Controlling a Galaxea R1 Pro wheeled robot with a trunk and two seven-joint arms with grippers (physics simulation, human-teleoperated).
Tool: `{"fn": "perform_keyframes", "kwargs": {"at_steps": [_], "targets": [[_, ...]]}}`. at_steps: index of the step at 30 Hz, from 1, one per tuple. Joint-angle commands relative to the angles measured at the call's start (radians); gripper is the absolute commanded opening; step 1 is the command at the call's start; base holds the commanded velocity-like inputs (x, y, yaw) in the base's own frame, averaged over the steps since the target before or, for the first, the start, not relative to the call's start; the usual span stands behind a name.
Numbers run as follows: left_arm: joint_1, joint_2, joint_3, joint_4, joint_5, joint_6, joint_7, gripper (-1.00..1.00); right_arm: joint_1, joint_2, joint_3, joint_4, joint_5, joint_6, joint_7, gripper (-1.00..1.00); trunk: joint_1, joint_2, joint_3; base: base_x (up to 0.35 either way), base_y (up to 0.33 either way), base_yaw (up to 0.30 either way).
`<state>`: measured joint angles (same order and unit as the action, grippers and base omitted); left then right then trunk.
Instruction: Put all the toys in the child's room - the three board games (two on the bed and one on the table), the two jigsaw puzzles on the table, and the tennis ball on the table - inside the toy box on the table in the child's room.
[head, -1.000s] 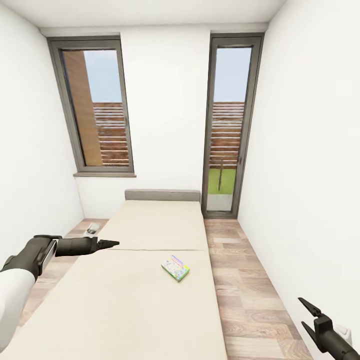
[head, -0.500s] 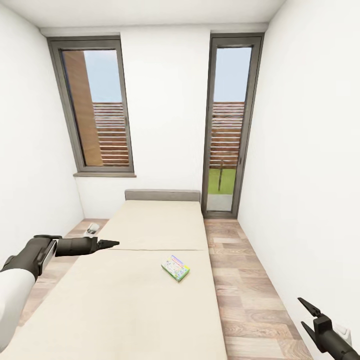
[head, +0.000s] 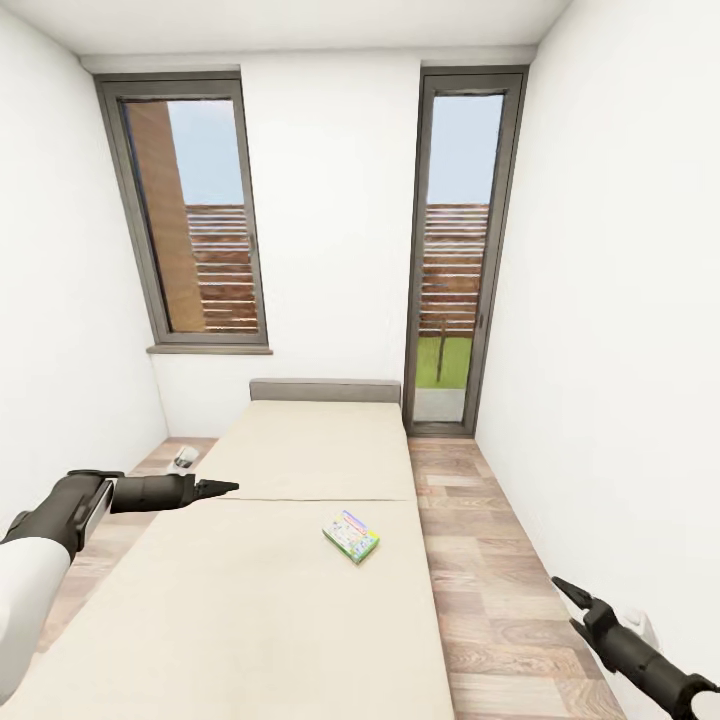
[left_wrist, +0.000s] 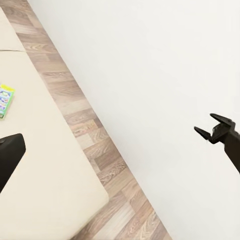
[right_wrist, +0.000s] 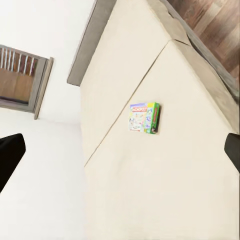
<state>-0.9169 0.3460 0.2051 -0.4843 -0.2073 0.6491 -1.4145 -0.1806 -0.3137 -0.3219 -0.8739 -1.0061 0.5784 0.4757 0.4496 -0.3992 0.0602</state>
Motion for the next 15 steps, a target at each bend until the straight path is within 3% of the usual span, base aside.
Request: {"fn": "perform_keyframes", "kwargs": {"at_steps": [1,6,15], "targets": [[0.0,-0.001,0.007,0.0,-0.011,0.011,-0.008,1.0,0.0,0.0,0.022,-0.04,0.01,0.009,-0.036,1.0,0.0,-0.001,-0.001,0.0,0.0,0.0],[0.001,-0.016,0.007,0.002,-0.011,0.011,-0.008,1.0,0.0,0.001,0.059,-0.139,0.029,0.014,-0.126,1.0,0.0,-0.001,-0.001,0.0,0.0,0.0],[0.011,-0.028,0.01,0.008,-0.008,0.011,-0.01,1.0,0.0,-0.001,0.064,-0.174,0.032,0.021,-0.143,1.0,0.0,-0.001,-0.001,0.0,0.0,0.0]]}}
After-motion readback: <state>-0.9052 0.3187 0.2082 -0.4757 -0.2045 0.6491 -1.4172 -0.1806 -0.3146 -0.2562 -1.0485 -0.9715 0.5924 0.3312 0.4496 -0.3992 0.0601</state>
